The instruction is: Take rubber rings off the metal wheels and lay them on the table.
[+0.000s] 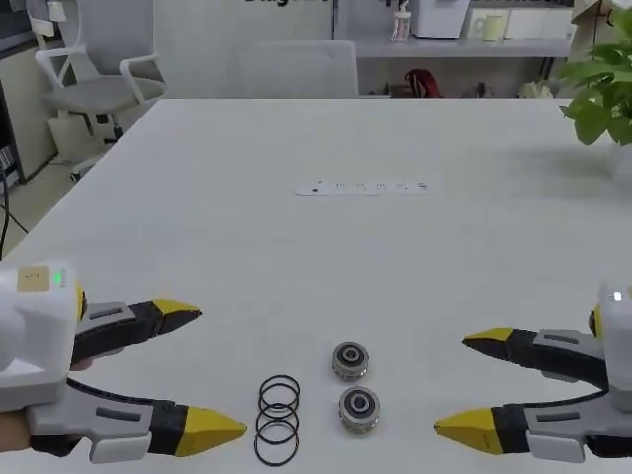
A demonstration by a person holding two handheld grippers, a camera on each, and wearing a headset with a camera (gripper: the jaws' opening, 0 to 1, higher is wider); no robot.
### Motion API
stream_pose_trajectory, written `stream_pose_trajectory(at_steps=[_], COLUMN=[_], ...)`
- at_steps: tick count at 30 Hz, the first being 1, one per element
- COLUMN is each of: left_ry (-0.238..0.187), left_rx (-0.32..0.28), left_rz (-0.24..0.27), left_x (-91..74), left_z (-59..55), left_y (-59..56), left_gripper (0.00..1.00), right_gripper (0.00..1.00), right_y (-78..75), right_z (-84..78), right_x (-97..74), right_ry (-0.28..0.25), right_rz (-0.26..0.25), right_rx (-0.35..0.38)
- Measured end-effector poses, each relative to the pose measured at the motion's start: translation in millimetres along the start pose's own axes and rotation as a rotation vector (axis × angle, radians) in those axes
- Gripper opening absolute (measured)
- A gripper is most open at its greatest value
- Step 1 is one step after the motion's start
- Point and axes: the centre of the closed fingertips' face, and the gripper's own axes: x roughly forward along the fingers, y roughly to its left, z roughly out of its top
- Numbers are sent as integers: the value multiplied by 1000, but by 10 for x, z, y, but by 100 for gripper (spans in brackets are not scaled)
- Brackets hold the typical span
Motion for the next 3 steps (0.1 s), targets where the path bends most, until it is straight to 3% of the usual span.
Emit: stream_pose_trajectory(at_steps=[3], left_ry=[-4], left_rx=[-1], left_rz=[3], left_x=[-4], left_z=[14], left_y=[11], left_gripper=[82], right_gripper=[66], right_y=[-45], right_z=[-12], right_x=[-45], right_ry=[-2], right_rz=[-14], right_rx=[8])
